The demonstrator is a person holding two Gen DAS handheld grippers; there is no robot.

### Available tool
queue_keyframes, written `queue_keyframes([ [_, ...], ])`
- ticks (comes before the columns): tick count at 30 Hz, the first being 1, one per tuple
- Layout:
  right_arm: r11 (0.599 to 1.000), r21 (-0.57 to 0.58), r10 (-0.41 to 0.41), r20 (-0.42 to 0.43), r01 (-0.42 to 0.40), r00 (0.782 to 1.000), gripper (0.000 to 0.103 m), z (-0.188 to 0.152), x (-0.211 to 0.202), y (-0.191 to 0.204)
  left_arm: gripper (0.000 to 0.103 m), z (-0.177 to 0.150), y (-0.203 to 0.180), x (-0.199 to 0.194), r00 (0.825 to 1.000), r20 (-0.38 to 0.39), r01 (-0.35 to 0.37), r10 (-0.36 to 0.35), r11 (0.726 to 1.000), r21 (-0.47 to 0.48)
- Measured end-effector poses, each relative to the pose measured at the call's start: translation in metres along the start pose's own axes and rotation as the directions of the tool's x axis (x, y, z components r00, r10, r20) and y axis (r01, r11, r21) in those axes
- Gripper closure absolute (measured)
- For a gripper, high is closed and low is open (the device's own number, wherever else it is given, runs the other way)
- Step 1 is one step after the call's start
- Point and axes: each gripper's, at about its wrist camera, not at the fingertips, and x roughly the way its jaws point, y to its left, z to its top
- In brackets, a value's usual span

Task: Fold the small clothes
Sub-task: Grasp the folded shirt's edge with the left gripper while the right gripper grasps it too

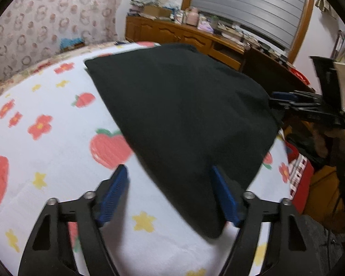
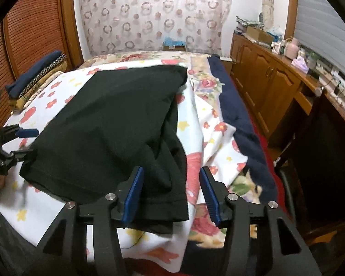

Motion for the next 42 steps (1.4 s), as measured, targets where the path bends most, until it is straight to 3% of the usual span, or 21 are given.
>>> queue_keyframes([
  [6, 0.996, 0.055, 0.07, 0.002, -0.07, 0.998, 0.047, -0.01, 0.014, -0.008, 0.054, -0.005, -0.004, -0.004, 0.999, -0.008, 0.031, -0.031, 1.0, 0.0],
  [13, 0.992, 0.01, 0.13, -0.026, -0.13, 0.991, 0.047, -0.014, 0.013, -0.003, 0.056, -0.006, -0.009, -0.005, 0.999, -0.015, 0.036, -0.035, 0.999, 0.004],
  [16, 0.99, -0.016, 0.139, -0.028, -0.14, 0.99, 0.063, -0.013, 0.012, 0.003, 0.062, -0.008, -0.008, -0.007, 0.999, -0.014, 0.044, -0.044, 0.999, 0.003],
  [17, 0.989, -0.028, 0.145, -0.029, -0.146, 0.989, 0.072, -0.013, 0.012, 0.005, 0.073, -0.008, -0.008, -0.007, 0.999, -0.017, 0.048, -0.048, 0.999, 0.004],
  [19, 0.984, -0.044, 0.17, -0.03, -0.171, 0.985, 0.087, -0.012, 0.013, 0.009, 0.084, -0.006, -0.008, -0.005, 0.998, -0.025, 0.055, -0.054, 0.998, 0.005],
  [21, 0.985, -0.069, 0.16, -0.013, -0.161, 0.987, 0.092, -0.01, 0.01, 0.012, 0.092, -0.001, -0.005, -0.007, 0.997, -0.009, 0.071, -0.072, 0.997, -0.008],
  [25, 0.981, -0.033, 0.192, 0.083, -0.19, 0.978, 0.094, 0.002, -0.006, 0.001, 0.093, 0.014, -0.001, -0.026, 0.995, 0.066, 0.074, -0.074, 0.997, -0.004],
  [31, 0.977, -0.022, 0.212, 0.214, -0.212, 0.954, 0.095, 0.052, -0.019, -0.013, 0.093, 0.071, 0.017, -0.043, 0.986, 0.158, 0.061, -0.055, 0.998, -0.031],
  [34, 0.98, -0.029, 0.197, 0.233, -0.196, 0.952, 0.095, 0.086, -0.006, -0.016, 0.093, 0.103, 0.04, -0.037, 0.984, 0.172, 0.059, -0.045, 0.995, -0.076],
  [42, 0.984, 0.009, 0.171, 0.213, -0.177, 0.962, 0.094, 0.169, 0.07, -0.024, 0.093, 0.164, 0.091, 0.008, 0.984, 0.149, -0.084, 0.097, 0.992, -0.09],
])
